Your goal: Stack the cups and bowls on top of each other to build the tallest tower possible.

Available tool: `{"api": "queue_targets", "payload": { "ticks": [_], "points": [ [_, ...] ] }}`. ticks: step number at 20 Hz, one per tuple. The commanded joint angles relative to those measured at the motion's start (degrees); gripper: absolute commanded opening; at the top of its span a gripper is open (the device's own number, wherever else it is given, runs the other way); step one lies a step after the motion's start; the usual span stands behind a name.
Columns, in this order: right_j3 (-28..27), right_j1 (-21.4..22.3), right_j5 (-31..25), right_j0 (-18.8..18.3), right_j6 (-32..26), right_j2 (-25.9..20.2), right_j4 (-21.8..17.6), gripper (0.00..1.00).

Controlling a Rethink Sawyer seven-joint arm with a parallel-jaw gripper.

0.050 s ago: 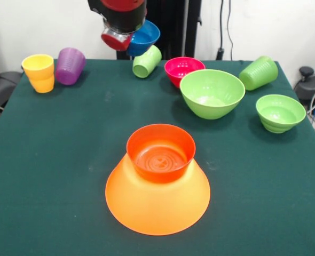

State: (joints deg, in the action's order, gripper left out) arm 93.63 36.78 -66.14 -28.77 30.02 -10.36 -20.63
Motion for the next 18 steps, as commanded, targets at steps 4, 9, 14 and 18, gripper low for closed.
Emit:
{"api": "queue_targets", "payload": {
  "ticks": [4,9,14,18],
  "points": [
    [6.5,0.3,8.0,-5.9,4.8,-6.6,7.5,0.0],
    [7.3,4.0,4.6,-7.9,2.5,-8.5,10.8,0.0],
    [8.5,4.7,5.9,-9.0,1.5,-8.8,10.5,0.0],
    [10.6,6.1,8.6,-11.7,-0.5,-11.1,12.4,0.0]
  ]
}}
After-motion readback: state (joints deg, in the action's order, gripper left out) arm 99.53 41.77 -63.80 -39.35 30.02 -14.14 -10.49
